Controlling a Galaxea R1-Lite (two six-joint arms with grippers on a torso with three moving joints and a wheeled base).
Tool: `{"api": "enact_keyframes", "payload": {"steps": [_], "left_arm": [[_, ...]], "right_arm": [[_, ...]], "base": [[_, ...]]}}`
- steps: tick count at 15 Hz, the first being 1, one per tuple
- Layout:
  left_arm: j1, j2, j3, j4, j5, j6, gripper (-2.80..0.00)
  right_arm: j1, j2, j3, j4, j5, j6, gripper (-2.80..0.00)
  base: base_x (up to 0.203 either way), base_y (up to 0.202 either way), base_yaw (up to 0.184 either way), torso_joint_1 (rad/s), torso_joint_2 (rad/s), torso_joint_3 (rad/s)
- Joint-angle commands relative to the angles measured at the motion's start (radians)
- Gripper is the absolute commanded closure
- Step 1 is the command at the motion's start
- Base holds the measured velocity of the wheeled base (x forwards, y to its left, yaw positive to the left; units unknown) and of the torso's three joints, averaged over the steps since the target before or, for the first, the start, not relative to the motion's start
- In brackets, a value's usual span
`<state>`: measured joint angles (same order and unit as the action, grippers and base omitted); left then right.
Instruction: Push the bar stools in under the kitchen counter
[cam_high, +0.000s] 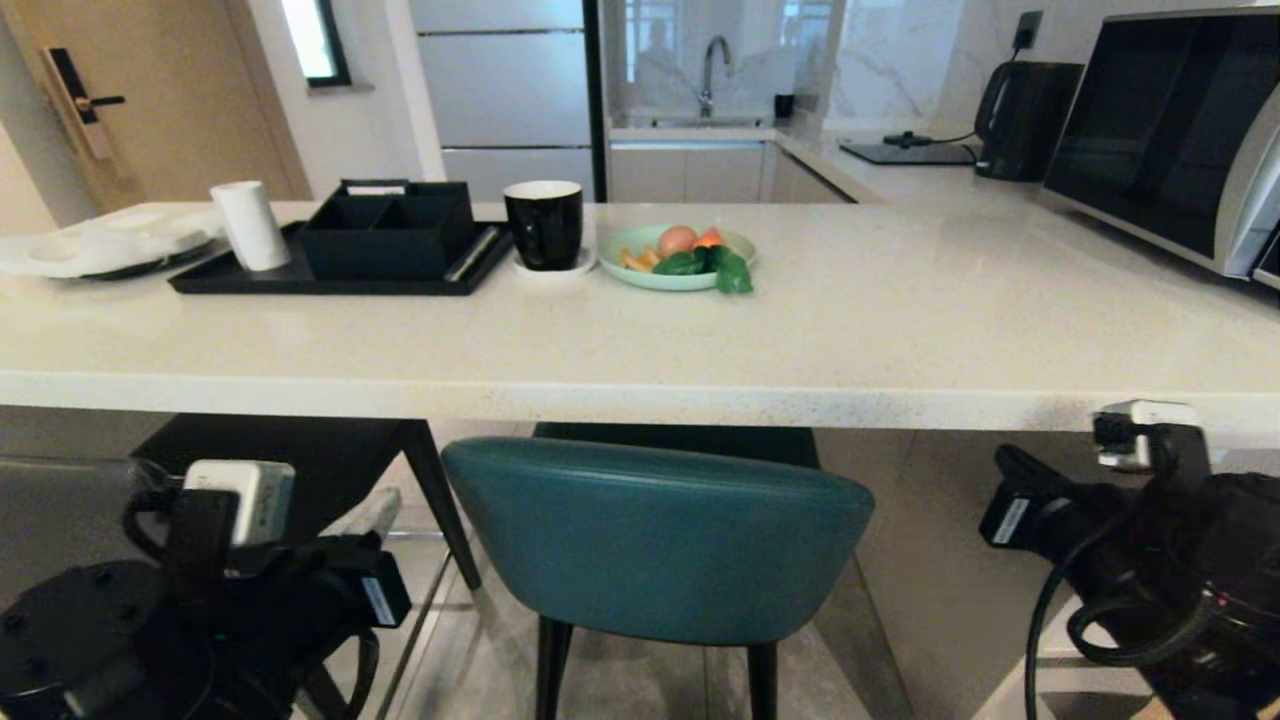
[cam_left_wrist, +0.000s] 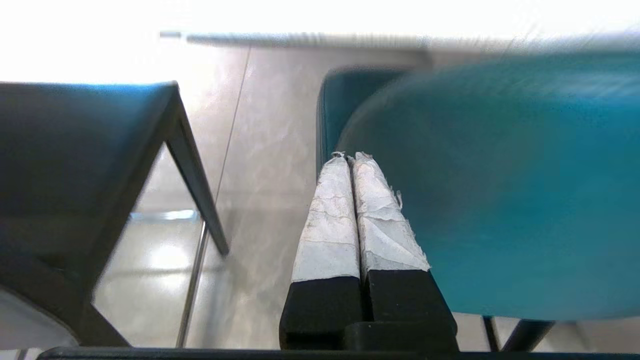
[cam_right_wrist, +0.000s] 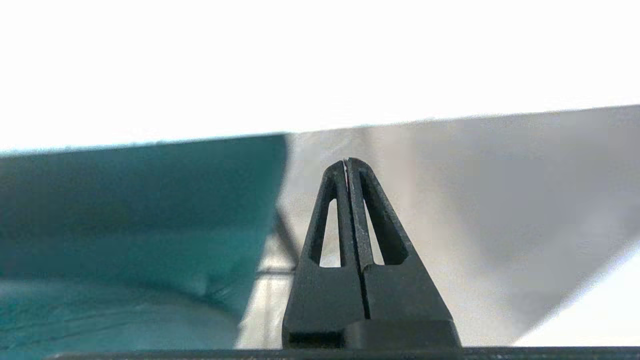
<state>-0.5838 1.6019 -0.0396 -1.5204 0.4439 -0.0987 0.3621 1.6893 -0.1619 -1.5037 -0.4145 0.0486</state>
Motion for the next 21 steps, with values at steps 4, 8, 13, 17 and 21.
{"api": "enact_keyframes", "payload": {"steps": [4,8,13,17,21], "left_arm": [[0.004,-0.396,-0.023,0.227,0.007,0.055,0.0],[0.16,-0.547,-0.164,0.504,0.033,0.092,0.0],[0.283,-0.719,-0.228,0.611,0.055,0.106,0.0],[0.35,-0.853,-0.224,0.677,0.046,0.106,0.0],[0.432,-0.997,-0.251,0.815,0.008,0.108,0.0]], "right_arm": [[-0.065,-0.467,0.054,0.178,-0.003,-0.083,0.0],[-0.158,-0.827,-0.072,0.619,0.0,-0.12,0.0],[-0.273,-1.07,-0.173,0.926,0.006,-0.132,0.0],[-0.307,-1.244,-0.256,1.16,0.017,-0.131,0.0],[-0.321,-1.402,-0.371,1.427,0.021,-0.136,0.0]], "base": [[0.0,0.0,0.0,0.0,0.0,0.0],[0.0,0.0,0.0,0.0,0.0,0.0],[0.0,0.0,0.0,0.0,0.0,0.0],[0.0,0.0,0.0,0.0,0.0,0.0],[0.0,0.0,0.0,0.0,0.0,0.0]]}}
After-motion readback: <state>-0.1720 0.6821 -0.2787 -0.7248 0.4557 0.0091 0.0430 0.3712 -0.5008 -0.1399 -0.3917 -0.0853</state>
